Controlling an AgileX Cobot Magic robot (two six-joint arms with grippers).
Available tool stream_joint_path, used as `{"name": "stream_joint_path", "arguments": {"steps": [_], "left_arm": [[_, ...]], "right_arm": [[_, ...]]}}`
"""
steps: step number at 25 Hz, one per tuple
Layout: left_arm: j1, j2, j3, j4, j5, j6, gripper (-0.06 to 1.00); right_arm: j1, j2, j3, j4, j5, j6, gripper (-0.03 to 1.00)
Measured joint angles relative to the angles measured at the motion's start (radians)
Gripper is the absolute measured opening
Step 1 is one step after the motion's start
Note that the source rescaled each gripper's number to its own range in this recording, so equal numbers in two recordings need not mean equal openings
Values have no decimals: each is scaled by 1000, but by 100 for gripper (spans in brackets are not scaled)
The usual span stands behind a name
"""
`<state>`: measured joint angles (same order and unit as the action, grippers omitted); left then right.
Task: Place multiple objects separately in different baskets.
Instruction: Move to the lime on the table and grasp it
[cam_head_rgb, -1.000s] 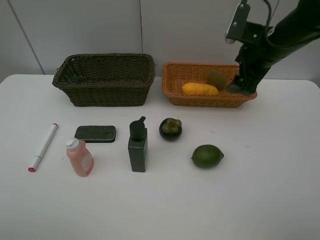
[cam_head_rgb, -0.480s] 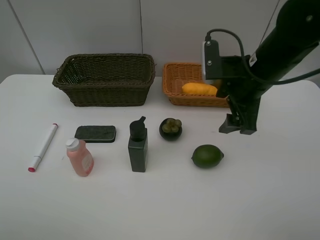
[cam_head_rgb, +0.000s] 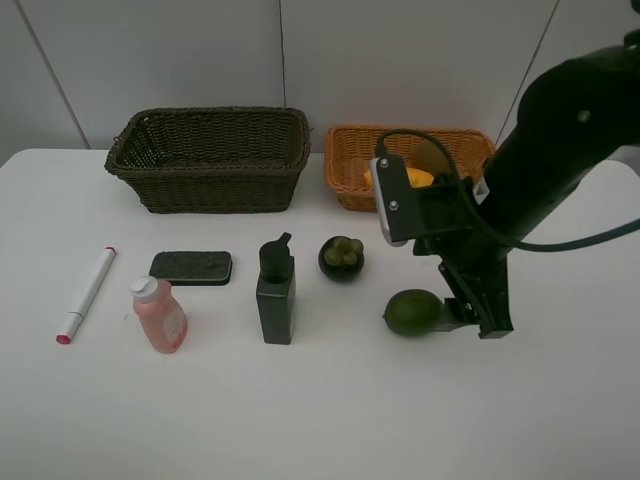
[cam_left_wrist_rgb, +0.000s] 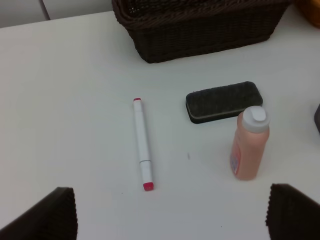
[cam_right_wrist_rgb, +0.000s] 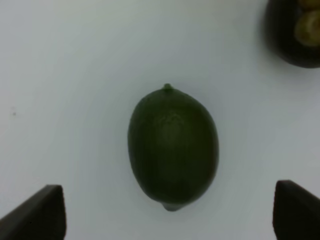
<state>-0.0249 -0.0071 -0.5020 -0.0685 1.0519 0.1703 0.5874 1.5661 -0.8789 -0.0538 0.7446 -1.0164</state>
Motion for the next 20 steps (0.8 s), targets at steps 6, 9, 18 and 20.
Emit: {"name": "stream_joint_path", "arguments": {"steps": [6,9,18,20], "left_arm": [[0,0,0,0,0,0,100],[0,0,0,0,0,0,100],[0,0,0,0,0,0,100],[0,0,0,0,0,0,100]], "right_arm": [[1,86,9,41,-14,0,99],[1,133,9,48,-31,0,99],[1,198,9,54,-134,0,99],[1,209,9,54,-143,0,99]]}}
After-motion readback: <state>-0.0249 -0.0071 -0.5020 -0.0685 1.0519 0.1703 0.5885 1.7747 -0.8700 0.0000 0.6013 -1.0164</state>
